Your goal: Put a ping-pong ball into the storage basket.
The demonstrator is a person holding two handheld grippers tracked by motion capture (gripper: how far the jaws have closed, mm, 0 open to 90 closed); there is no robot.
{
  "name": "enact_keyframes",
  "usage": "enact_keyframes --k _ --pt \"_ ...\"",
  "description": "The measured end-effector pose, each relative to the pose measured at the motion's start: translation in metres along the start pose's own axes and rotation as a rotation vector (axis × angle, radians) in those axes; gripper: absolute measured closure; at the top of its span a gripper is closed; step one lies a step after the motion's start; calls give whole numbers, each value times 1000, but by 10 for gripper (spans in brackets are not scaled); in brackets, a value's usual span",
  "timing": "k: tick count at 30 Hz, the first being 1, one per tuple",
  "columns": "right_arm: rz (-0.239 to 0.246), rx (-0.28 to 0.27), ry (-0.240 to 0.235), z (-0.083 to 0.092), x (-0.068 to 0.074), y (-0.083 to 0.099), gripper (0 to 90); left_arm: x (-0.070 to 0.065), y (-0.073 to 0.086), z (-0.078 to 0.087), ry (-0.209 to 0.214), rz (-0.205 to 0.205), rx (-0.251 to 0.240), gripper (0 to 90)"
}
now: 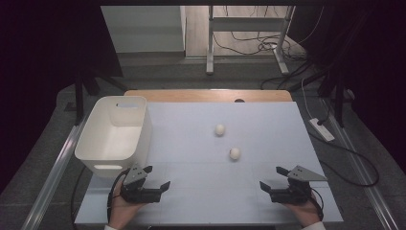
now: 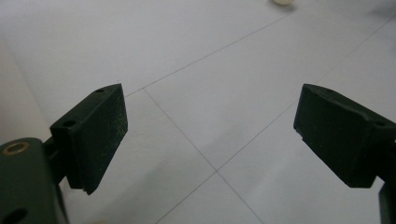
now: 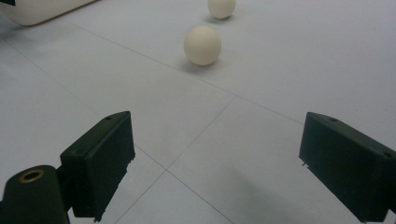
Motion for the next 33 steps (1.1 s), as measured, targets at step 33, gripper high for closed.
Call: enact_keyframes --k 33 --pt "-3 3 24 1 1 3 113 -24 -31 8 18 -54 -24 134"
Point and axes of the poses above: each handheld gripper's, and its own axes: z roughly backward along the jaws, y roughly out of its underside, x roughly to its left, the point moved 7 cm from there along -z, roughly forward along the jaws, and after that the axes turned 12 degrees about x, right-handed, at the moved point
